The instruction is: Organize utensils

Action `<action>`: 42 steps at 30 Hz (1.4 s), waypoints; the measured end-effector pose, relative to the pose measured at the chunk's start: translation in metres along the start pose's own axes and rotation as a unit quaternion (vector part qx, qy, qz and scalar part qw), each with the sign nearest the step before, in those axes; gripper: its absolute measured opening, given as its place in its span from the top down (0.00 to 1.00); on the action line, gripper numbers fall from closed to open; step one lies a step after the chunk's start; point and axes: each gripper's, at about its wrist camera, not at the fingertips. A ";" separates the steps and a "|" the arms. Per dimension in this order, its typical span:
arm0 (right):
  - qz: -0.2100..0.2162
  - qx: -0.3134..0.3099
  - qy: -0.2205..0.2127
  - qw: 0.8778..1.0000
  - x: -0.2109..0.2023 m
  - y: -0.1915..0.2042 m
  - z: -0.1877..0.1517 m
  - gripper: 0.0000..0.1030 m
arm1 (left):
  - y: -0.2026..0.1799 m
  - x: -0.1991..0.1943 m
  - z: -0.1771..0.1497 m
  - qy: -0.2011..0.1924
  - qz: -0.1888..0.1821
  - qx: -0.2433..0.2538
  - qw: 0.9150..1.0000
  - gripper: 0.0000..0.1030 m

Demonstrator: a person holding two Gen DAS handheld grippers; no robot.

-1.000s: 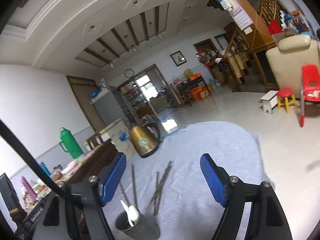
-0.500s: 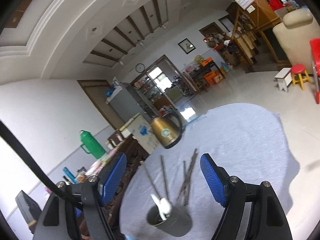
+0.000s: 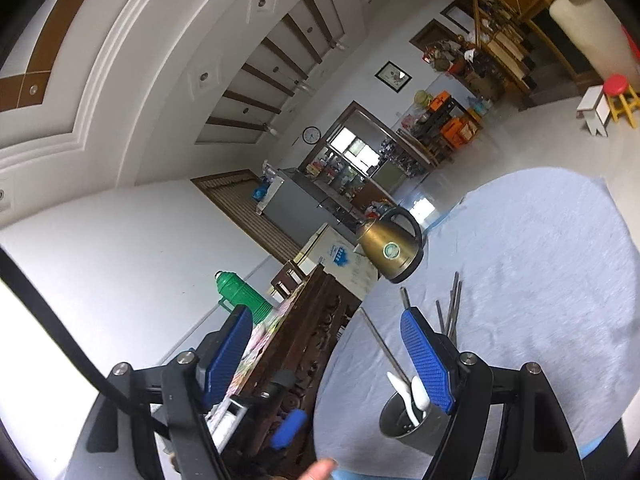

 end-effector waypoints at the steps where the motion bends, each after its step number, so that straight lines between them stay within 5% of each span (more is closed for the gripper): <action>1: 0.002 0.003 0.000 1.000 0.001 0.000 0.000 0.23 | 0.002 0.001 -0.002 0.008 -0.006 -0.007 1.000 0.19; 7: -0.004 -0.007 -0.016 1.000 0.004 0.009 0.000 0.22 | -0.004 0.001 -0.009 0.015 -0.008 0.009 1.000 0.19; 12: -0.025 0.009 -0.037 0.999 0.002 0.003 0.003 0.08 | -0.004 -0.002 -0.023 0.048 -0.042 0.014 0.998 0.19; 21: -0.042 0.023 -0.055 0.997 -0.001 -0.003 0.007 0.06 | -0.005 0.003 -0.035 0.081 -0.054 -0.003 0.995 0.19; 33: 0.025 0.087 0.039 0.995 0.024 -0.022 0.012 0.04 | 0.001 0.005 -0.035 0.067 -0.005 0.002 0.998 0.19; 39: -0.049 0.030 0.019 0.998 0.020 -0.013 0.021 0.05 | 0.005 0.001 -0.030 0.049 0.011 0.004 0.999 0.19; 42: -0.156 -0.069 0.010 0.985 0.021 0.003 0.031 0.05 | 0.001 -0.009 -0.017 0.015 0.045 0.040 0.998 0.19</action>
Point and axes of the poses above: each gripper's, at about its wrist camera, not at the fingertips, and x roughly the way its jaws point, y to its left, z to its top, and after that the axes turned 14 degrees about y, right-handed
